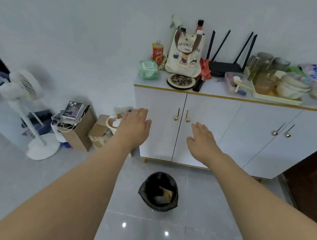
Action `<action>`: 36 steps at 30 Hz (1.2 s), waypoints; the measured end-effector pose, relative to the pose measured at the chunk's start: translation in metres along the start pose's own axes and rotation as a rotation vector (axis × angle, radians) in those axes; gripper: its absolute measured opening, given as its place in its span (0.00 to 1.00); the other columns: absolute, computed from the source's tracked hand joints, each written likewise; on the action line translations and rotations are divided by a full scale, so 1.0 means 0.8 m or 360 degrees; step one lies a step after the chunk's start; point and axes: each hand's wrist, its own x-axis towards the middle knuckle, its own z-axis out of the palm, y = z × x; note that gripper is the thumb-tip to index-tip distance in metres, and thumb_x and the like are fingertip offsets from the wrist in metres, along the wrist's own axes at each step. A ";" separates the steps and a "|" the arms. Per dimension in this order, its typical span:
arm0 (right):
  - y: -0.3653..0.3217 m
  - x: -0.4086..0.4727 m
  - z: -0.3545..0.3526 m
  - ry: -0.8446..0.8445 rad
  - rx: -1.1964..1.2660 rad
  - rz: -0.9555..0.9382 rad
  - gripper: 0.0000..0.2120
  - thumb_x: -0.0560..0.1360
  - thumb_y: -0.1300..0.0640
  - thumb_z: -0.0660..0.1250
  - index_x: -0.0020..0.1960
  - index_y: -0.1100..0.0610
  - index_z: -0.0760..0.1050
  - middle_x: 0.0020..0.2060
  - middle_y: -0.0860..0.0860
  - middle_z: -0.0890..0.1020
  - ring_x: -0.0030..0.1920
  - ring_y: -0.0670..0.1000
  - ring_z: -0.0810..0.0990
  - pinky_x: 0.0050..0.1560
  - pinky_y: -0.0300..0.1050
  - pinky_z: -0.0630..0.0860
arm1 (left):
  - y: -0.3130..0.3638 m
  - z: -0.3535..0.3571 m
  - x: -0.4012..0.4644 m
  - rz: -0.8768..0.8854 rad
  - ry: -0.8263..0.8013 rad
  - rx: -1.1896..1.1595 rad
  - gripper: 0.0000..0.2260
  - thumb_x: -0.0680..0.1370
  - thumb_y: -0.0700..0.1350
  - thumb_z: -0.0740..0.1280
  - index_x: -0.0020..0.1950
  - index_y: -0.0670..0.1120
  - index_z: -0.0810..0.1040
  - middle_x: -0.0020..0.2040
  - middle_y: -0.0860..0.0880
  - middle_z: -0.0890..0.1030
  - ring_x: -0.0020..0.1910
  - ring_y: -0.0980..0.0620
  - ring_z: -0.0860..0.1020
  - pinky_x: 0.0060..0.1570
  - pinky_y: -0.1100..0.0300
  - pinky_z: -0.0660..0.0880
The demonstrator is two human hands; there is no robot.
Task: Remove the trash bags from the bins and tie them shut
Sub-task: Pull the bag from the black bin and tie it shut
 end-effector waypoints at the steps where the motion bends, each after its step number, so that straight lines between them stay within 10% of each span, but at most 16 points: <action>1: 0.005 0.012 0.009 -0.0020 -0.0011 0.0022 0.26 0.82 0.56 0.51 0.78 0.60 0.51 0.78 0.56 0.50 0.78 0.55 0.46 0.76 0.49 0.44 | -0.010 0.011 0.005 -0.0010 -0.0008 -0.0005 0.18 0.83 0.46 0.54 0.71 0.40 0.67 0.69 0.43 0.71 0.69 0.43 0.67 0.68 0.47 0.59; 14: 0.199 0.180 0.459 -0.0096 0.0790 0.0799 0.24 0.81 0.57 0.53 0.77 0.57 0.57 0.75 0.56 0.62 0.73 0.57 0.63 0.71 0.49 0.61 | -0.202 0.521 0.005 -0.0313 -0.0459 -0.0261 0.20 0.83 0.46 0.54 0.72 0.39 0.65 0.69 0.39 0.70 0.67 0.40 0.68 0.67 0.49 0.62; 23: 0.388 0.207 0.820 0.0388 0.2085 0.1918 0.25 0.82 0.52 0.53 0.77 0.61 0.56 0.75 0.56 0.63 0.73 0.58 0.63 0.73 0.52 0.58 | -0.336 0.882 -0.062 -0.1632 -0.0381 -0.1431 0.27 0.82 0.57 0.52 0.76 0.43 0.61 0.74 0.43 0.66 0.70 0.41 0.66 0.63 0.51 0.63; 28: 0.420 0.193 0.927 0.0222 0.2531 0.1977 0.28 0.80 0.45 0.52 0.76 0.58 0.58 0.71 0.59 0.68 0.70 0.63 0.67 0.70 0.62 0.61 | -0.353 0.964 -0.091 -0.1867 -0.0538 -0.2112 0.28 0.79 0.64 0.50 0.67 0.47 0.73 0.65 0.46 0.76 0.62 0.43 0.73 0.70 0.45 0.63; 36: 0.396 0.160 0.935 0.0132 0.2855 0.1835 0.22 0.79 0.44 0.54 0.64 0.60 0.68 0.56 0.60 0.79 0.56 0.61 0.78 0.57 0.60 0.71 | -0.342 0.948 -0.113 -0.1865 -0.0583 -0.2450 0.22 0.77 0.58 0.56 0.56 0.45 0.80 0.53 0.42 0.82 0.52 0.42 0.80 0.47 0.47 0.78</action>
